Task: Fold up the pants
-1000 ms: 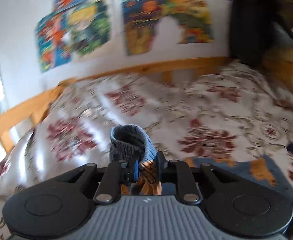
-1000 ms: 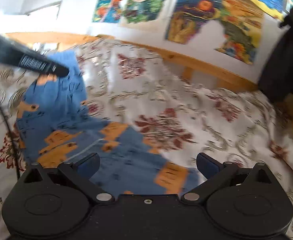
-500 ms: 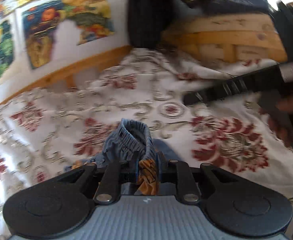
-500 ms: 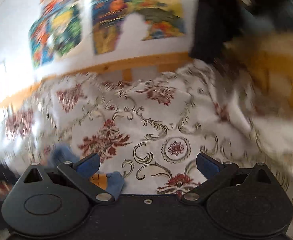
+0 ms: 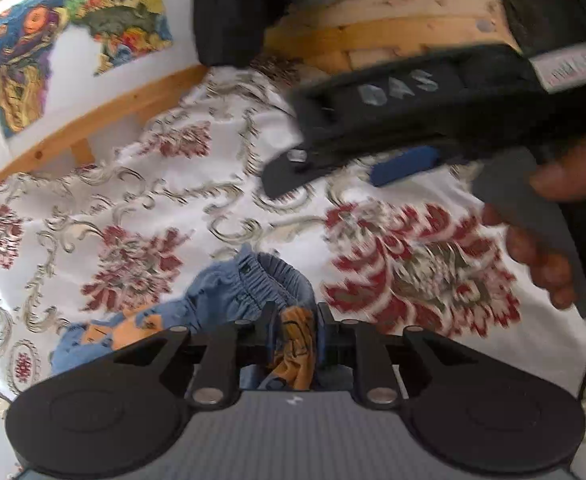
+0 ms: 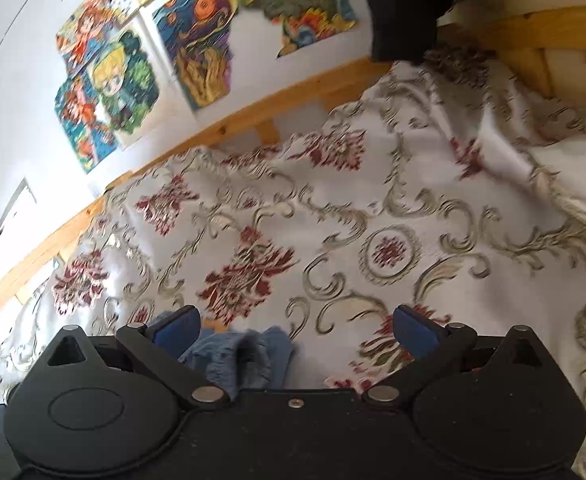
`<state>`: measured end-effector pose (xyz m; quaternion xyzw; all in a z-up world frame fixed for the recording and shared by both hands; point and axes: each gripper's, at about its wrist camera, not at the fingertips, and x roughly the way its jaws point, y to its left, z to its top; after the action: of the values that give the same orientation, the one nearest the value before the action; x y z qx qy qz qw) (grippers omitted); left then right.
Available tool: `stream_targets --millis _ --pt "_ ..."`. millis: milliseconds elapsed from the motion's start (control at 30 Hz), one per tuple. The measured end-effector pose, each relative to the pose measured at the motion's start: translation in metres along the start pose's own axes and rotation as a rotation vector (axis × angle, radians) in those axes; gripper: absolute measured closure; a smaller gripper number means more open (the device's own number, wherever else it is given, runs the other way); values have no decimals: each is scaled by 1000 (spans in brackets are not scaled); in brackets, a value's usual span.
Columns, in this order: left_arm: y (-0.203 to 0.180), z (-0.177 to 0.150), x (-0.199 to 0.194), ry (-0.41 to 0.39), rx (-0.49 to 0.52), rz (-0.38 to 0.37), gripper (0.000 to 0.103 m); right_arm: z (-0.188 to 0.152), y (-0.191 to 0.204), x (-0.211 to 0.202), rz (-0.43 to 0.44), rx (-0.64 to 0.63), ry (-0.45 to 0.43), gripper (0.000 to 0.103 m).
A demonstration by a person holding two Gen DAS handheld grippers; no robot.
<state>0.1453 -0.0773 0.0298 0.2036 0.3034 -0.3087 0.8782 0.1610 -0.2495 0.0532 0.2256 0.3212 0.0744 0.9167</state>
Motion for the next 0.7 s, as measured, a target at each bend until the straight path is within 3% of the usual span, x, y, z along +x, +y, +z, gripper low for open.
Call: stream_targets --millis 133,233,333,433,533,600,700 --pt "-3 -12 -11 -14 -1 -74 51 -9 4 14 -5 -26 55 1" --pt "5 -22 -34 -65 -36 -113 45 -15 6 19 -11 -41 81 1" --pt "18 -33 -51 -97 -92 -36 38 -18 9 22 10 -30 83 3" --pt "41 -46 -50 -47 -194 58 38 -21 17 30 28 -33 60 26" --pt "67 -61 -43 22 -348 37 36 -26 21 43 43 -8 75 48" --pt "79 -71 -39 62 -428 0 31 -31 20 50 45 29 106 77" --pt "85 -86 -40 91 -492 -57 25 -33 22 48 -8 12 112 81"
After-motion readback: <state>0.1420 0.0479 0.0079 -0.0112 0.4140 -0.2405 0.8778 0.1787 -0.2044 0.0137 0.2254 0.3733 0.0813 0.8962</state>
